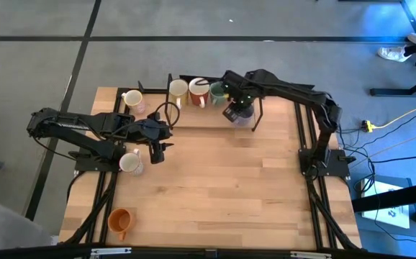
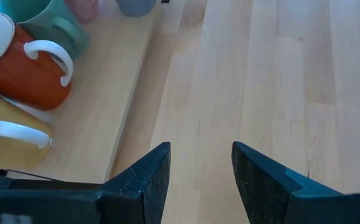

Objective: Place coffee mugs
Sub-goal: Put the purple mug on the shelf

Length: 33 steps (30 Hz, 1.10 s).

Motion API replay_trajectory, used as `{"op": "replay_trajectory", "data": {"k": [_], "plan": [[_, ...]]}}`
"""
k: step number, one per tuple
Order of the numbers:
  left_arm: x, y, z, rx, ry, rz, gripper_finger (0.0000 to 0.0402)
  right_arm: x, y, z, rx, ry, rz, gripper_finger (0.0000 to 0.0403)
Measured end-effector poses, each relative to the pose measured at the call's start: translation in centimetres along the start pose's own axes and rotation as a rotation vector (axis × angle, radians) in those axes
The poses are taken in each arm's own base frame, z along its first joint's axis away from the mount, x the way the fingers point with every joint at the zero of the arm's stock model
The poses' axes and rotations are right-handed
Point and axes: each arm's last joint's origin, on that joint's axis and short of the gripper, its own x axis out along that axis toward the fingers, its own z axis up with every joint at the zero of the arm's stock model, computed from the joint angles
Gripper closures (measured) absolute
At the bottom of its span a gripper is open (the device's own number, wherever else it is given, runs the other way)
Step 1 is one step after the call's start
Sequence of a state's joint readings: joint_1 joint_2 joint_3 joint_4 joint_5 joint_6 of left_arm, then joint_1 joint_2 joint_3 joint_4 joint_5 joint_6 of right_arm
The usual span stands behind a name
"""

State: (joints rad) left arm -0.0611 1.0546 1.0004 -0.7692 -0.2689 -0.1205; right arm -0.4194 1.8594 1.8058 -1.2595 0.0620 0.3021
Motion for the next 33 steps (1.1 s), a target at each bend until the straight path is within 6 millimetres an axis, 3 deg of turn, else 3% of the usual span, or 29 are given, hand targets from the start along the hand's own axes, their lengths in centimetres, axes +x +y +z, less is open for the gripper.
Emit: {"op": "replay_trajectory", "data": {"k": [14, 17, 24, 33], "plan": [[0.0, 0.0, 0.0, 0.0, 0.001, 0.0, 0.0236, 4.1, 0.5, 0.8, 0.055, 0.097, -0.051, 0.0271], [0.0, 0.0, 0.0, 0.001, 0.0, 0.001, 0.0236, 4.7, 0.5, 0.7, 0.04, 0.125, -0.068, 0.0292], [0.0, 0.0, 0.0, 0.001, 0.001, 0.002, 0.0236, 4.8, 0.4, 0.5, -0.017, 0.153, -0.071, 0.0391], [0.0, 0.0, 0.0, 0.001, 0.0, 0.002, 0.0236, 4.4, 0.7, 0.1, -0.097, 0.187, -0.045, 0.0397]]}}
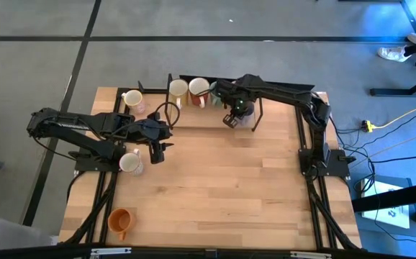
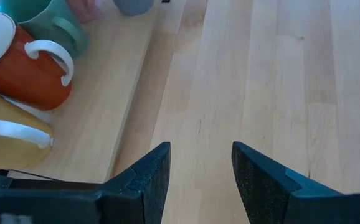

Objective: Place coffee mugs
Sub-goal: Put the purple mug on the shelf

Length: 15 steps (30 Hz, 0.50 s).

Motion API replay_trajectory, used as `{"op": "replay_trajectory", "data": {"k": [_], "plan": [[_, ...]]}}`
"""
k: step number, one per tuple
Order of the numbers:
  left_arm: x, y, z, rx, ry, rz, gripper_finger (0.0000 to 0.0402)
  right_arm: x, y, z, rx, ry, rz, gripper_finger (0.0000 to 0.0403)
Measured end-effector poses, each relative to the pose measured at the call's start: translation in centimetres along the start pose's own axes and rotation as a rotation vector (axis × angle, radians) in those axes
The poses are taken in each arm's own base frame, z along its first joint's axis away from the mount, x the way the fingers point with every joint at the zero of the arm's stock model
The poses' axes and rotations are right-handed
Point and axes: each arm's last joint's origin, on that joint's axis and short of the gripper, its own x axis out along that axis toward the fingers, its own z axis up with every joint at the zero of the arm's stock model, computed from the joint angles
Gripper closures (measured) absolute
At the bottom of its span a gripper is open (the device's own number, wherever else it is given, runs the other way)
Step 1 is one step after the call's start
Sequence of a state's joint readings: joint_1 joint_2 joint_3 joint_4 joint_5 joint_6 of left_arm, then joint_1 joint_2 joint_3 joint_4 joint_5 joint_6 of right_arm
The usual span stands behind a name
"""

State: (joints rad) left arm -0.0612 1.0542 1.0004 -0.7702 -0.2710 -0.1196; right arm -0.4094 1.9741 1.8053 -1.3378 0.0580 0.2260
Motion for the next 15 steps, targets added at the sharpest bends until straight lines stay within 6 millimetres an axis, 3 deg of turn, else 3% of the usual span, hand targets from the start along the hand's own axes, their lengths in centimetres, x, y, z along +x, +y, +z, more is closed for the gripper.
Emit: {"op": "replay_trajectory", "data": {"k": [8, 15], "plan": [[0.01, 0.0, 0.0, 0.0, 0.001, 0.0, 0.0236, -0.03, 0.34, -0.25, -0.116, 0.016, -0.007, 0.0398], [0.01, 0.0, 0.0, 0.0, 0.001, 0.0, 0.0236, -0.03, 0.29, -0.18, -0.143, 0.005, -0.029, 0.0367]]}}
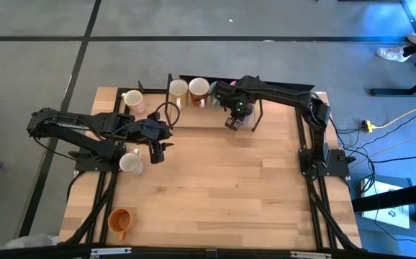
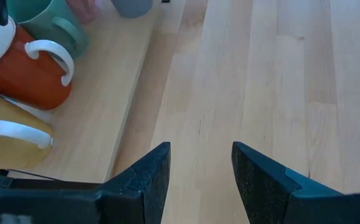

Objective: Place coffee mugs
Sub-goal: Put the purple mug on the shelf, then put the gray patterned mug on the shelf

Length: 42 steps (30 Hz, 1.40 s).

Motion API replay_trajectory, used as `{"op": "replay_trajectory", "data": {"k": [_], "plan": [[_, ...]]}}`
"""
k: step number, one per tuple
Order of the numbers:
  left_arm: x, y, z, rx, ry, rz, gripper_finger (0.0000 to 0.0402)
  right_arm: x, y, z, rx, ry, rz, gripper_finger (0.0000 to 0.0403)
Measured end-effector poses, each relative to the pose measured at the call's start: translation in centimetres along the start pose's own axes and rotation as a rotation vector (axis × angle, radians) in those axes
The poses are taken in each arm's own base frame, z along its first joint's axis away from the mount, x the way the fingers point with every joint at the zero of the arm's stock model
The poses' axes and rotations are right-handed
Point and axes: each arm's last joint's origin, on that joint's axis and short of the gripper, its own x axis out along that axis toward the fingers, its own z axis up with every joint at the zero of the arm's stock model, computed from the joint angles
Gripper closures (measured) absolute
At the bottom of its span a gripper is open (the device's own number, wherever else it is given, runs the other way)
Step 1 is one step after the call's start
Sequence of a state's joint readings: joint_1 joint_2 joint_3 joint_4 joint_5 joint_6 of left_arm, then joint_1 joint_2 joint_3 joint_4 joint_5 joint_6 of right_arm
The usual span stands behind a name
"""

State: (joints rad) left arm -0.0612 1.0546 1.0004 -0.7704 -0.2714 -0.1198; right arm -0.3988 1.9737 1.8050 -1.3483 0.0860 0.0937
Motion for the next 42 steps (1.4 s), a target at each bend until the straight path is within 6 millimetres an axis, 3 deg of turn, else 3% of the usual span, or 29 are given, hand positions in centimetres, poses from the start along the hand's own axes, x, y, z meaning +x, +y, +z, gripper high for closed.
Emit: {"op": "replay_trajectory", "data": {"k": [9, 15, 20, 24, 28, 34, 42], "plan": [[0.0, 0.0, 0.0, -0.001, -0.001, 0.001, 0.0236, -0.7, 0.0, 0.1, 0.006, -0.009, 0.01, 0.028], [-0.2, 0.2, 0.0, -0.035, -0.016, 0.058, 0.0231, -6.2, 1.3, -0.1, -0.009, -0.13, 0.063, 0.0233], [-2.2, 0.5, 0.9, -0.106, -0.037, 0.01, 0.0223, -11.8, 4.3, -1.7, -0.138, -0.314, 0.11, 0.0218], [-4.2, 0.6, 0.3, -0.195, 0.007, -0.088, 0.0223, -13.9, 7.2, -3.3, -0.284, -0.424, 0.139, 0.0217], [-5.4, 0.5, -1.6, -0.37, 0.164, -0.13, 0.0223, -14.1, 9.7, -4.1, -0.371, -0.45, 0.158, 0.0216], [-6.1, -1.0, -4.5, -0.79, 0.492, -0.106, 0.0223, -12.1, 11.7, -5.0, -0.351, -0.402, 0.101, 0.0216], [-2.9, -3.3, -7.4, -0.848, 0.641, 0.036, 0.0223, -9.4, 12.5, -5.0, -0.309, -0.372, 0.014, 0.0217]]}}
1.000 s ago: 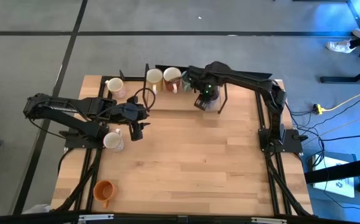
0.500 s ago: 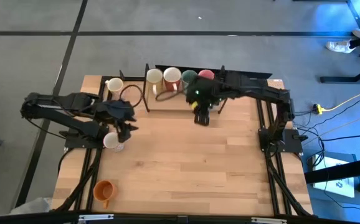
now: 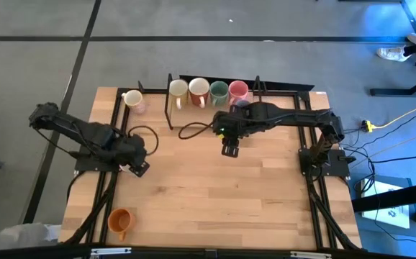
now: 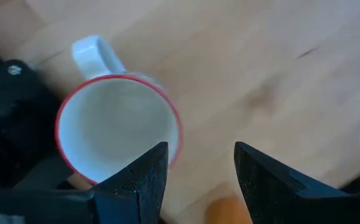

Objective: Place coffee mugs
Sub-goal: Put the gray patterned mug on the shelf

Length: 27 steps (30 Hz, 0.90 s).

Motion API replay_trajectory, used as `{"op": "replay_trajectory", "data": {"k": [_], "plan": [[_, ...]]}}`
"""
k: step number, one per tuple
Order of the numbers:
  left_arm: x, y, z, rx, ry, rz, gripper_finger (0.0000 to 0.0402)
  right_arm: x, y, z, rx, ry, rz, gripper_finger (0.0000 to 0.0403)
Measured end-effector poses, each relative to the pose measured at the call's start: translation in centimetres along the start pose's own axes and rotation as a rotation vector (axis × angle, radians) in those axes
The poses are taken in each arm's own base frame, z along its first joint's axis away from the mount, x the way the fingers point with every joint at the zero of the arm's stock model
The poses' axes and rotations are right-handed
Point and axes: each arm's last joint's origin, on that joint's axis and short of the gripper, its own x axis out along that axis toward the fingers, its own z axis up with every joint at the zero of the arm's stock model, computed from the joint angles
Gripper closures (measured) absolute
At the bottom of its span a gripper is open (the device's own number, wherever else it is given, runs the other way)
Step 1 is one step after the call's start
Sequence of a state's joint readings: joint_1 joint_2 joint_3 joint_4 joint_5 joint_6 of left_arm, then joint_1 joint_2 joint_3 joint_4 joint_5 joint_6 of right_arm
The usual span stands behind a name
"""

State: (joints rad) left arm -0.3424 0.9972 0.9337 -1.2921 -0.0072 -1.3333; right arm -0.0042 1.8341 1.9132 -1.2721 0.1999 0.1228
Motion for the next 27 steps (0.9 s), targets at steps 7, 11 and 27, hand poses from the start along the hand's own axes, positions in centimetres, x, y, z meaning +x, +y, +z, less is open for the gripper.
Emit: {"op": "replay_trajectory", "data": {"k": [7, 11, 27], "plan": [[3.3, 0.2, -0.1, 0.017, 0.027, 0.108, 0.0223, 0.5, 0.0, 0.0, 0.006, 0.002, 0.0, 0.0216], [5.0, 0.3, -0.1, 0.073, 0.052, 0.081, 0.0224, 0.5, 0.0, 0.1, 0.009, -0.01, 0.009, 0.0217], [5.5, -1.4, 0.2, 0.858, -0.025, -0.105, 0.0382, -0.9, 4.6, -0.8, -0.042, 0.005, 0.258, 0.0217]]}}
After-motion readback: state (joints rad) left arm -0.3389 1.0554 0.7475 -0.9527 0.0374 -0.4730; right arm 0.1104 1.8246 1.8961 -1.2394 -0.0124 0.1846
